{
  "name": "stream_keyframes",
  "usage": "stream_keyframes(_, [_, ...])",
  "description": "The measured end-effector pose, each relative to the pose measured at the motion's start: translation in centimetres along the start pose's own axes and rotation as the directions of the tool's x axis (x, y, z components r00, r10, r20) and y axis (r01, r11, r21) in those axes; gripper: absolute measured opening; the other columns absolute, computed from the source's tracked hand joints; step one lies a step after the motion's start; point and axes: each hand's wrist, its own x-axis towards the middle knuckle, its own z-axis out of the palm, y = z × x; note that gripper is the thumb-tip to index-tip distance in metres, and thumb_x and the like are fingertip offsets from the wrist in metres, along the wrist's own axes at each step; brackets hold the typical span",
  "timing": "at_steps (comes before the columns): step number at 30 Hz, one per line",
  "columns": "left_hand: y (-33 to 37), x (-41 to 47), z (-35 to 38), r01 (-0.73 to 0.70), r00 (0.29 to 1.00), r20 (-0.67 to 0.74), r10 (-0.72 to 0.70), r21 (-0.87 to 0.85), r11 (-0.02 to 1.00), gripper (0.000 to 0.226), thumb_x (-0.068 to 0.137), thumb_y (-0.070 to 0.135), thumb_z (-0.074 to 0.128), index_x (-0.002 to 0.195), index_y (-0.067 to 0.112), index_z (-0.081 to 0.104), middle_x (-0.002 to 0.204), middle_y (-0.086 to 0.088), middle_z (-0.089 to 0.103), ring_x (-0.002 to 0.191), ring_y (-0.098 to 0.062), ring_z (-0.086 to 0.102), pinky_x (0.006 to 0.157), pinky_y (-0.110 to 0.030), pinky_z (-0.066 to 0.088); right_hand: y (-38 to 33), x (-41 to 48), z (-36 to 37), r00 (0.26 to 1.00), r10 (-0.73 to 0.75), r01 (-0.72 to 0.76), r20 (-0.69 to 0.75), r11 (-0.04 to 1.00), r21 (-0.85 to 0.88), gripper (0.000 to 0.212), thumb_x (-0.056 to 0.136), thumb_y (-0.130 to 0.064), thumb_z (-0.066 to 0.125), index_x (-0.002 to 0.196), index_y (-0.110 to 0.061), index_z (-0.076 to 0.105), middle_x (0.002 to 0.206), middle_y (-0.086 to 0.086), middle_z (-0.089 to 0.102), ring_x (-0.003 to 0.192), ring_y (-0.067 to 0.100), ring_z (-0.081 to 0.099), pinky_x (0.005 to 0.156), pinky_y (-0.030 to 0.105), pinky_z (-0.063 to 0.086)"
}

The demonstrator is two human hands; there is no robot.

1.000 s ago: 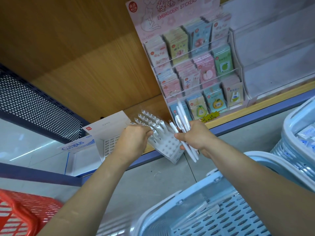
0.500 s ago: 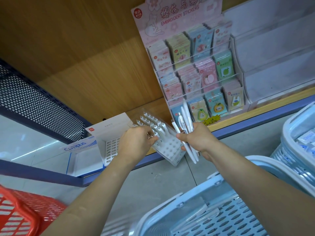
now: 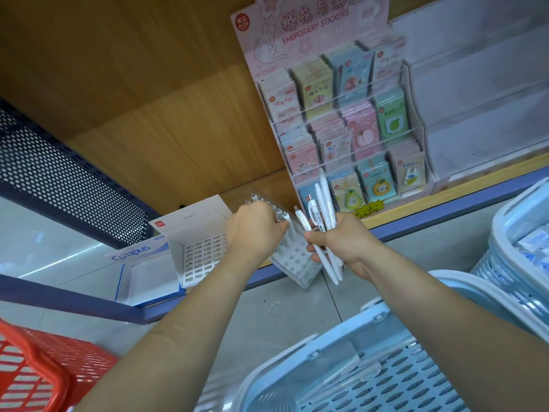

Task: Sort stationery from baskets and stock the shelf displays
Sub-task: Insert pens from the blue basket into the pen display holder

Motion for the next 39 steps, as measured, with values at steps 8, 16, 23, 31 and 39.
stream_keyframes(8, [-1.1, -0.2, -0.3, -0.033, 0.999, 0.023, 0.039, -0.229, 0.973, 0.011, 0.085, 0.032, 0.071, 0.095, 0.028, 0.075, 0.096, 0.01, 0.072, 0.085, -0.009, 0.062, 0.074, -0.027, 0.053, -0.6, -0.5, 0.0, 0.998, 0.038, -0.043, 0.04, 0.99, 0.136, 0.006, 0.093, -0.002, 0.061, 0.098, -0.001, 0.059, 0.091, 0.019, 0.073, 0.074, 0.026, 0.071, 0.067, 0.038, 0.061])
stream_keyframes(16, [0.2, -0.6, -2.6, 0.072, 0.989, 0.139, 0.058, -0.775, 0.628, 0.009, 0.089, 0.016, 0.069, 0.096, 0.011, 0.071, 0.064, 0.003, 0.064, 0.058, -0.013, 0.058, 0.065, -0.032, 0.056, -1.4, -1.3, 0.1, 0.988, 0.021, -0.062, 0.156, 0.962, 0.267, 0.005, 0.092, -0.006, 0.063, 0.095, -0.005, 0.066, 0.093, 0.017, 0.071, 0.079, 0.024, 0.068, 0.068, 0.034, 0.059])
stream_keyframes(23, [-2.5, -0.1, -5.1, -0.003, 1.0, -0.012, -0.009, -0.761, 0.648, 0.012, 0.09, 0.004, 0.066, 0.083, 0.015, 0.067, 0.069, -0.007, 0.07, 0.062, -0.016, 0.068, 0.073, -0.039, 0.06, -1.3, -0.9, -0.4, 0.971, 0.028, -0.006, -0.236, 0.995, 0.096, 0.014, 0.099, -0.025, 0.054, 0.089, -0.016, 0.053, 0.068, 0.006, 0.057, 0.046, 0.012, 0.041, 0.036, 0.018, 0.031])
stream_keyframes(31, [-2.1, -1.0, -1.8, -0.166, 0.986, -0.11, 0.128, -0.512, 0.843, 0.012, 0.086, 0.017, 0.072, 0.079, 0.025, 0.068, 0.067, 0.008, 0.062, 0.067, -0.02, 0.061, 0.067, -0.038, 0.054, -1.8, -1.2, -0.3, 0.984, 0.093, -0.041, -0.154, 0.949, 0.313, 0.011, 0.094, -0.001, 0.047, 0.098, -0.004, 0.056, 0.067, 0.007, 0.047, 0.051, 0.012, 0.038, 0.037, 0.017, 0.029])
stream_keyframes(39, [-1.9, -1.2, -0.1, -0.249, 0.965, -0.187, 0.186, -0.414, 0.876, 0.002, 0.087, 0.02, 0.071, 0.086, 0.018, 0.07, 0.071, 0.008, 0.065, 0.07, -0.015, 0.059, 0.068, -0.034, 0.05, -1.5, -0.8, -0.2, 0.994, 0.087, -0.057, -0.069, 0.935, 0.349, 0.011, 0.096, 0.001, 0.052, 0.104, -0.004, 0.058, 0.085, 0.017, 0.06, 0.069, 0.02, 0.063, 0.064, 0.034, 0.061])
